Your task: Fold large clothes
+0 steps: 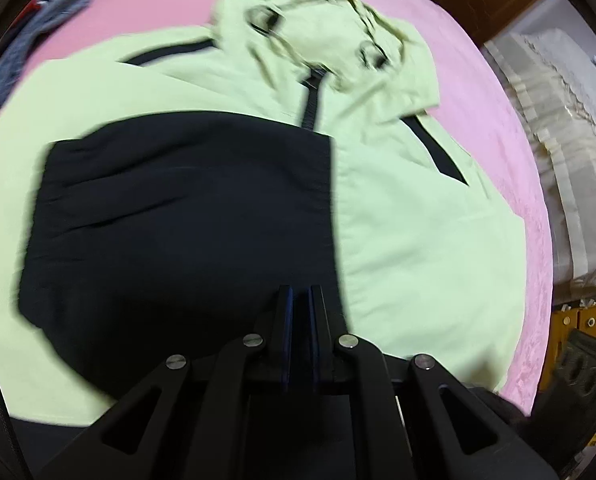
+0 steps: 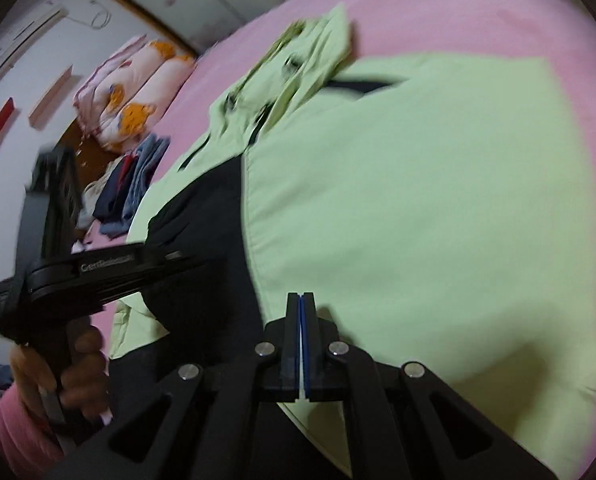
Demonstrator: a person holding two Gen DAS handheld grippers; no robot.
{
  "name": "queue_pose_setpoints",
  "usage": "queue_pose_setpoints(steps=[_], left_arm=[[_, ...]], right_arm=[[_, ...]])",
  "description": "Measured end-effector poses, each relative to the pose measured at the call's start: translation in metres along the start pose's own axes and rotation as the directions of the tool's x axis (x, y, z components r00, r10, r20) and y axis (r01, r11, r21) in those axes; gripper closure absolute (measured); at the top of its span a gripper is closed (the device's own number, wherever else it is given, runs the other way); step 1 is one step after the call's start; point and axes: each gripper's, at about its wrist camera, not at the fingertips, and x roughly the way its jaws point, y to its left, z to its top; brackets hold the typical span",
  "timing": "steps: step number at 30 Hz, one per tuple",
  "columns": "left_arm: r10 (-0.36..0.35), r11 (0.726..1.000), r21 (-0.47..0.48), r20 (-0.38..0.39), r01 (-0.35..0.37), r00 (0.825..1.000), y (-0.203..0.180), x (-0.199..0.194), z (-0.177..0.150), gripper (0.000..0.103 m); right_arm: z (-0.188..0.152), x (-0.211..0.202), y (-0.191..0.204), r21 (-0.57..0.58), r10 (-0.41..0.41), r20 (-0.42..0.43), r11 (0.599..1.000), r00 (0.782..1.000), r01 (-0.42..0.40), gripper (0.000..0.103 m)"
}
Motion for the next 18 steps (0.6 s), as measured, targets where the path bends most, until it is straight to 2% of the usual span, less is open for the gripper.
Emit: queue_pose_setpoints(steps=[2,7,13,16,18], left_arm=[[0.01,1.0,0.006,0.007,-0.01,1.0,-0.006,0.006,0.003,0.099],[0.03,1.0,-0.007,0.056,-0.03,0.998,-0.004,0.017,0.032,0.099],[0.153,0.988,-0.054,0.121,-0.147,0.981,0.027,0.014,0.06,0.099],[0.222,0.974,-0.069,0.145,-0.214,0.964,0.047,0.005,0.063,0.099],[0.312,0.949,-0.091,0.174,-0.3,0.934,0.065,-0.006,0.066,0.099]], right_arm=[[0.007,0.018,0.006,-0.001,-0.013,-0.011,1.0,1.0,0.013,0.103],[0.043,0.036,0.001,0.021,-0.015,0.041,1.0,0.999,0.014,0.103],[0.086,0.025,-0.035,0.036,-0.073,0.123,0.997,0.99,0.069,0.103],[0.098,0.004,-0.064,0.084,-0.156,0.186,0.986,0.97,0.143,0.103],[0.102,-0.013,-0.086,0.13,-0.209,0.219,0.974,0.953,0.184,0.103]])
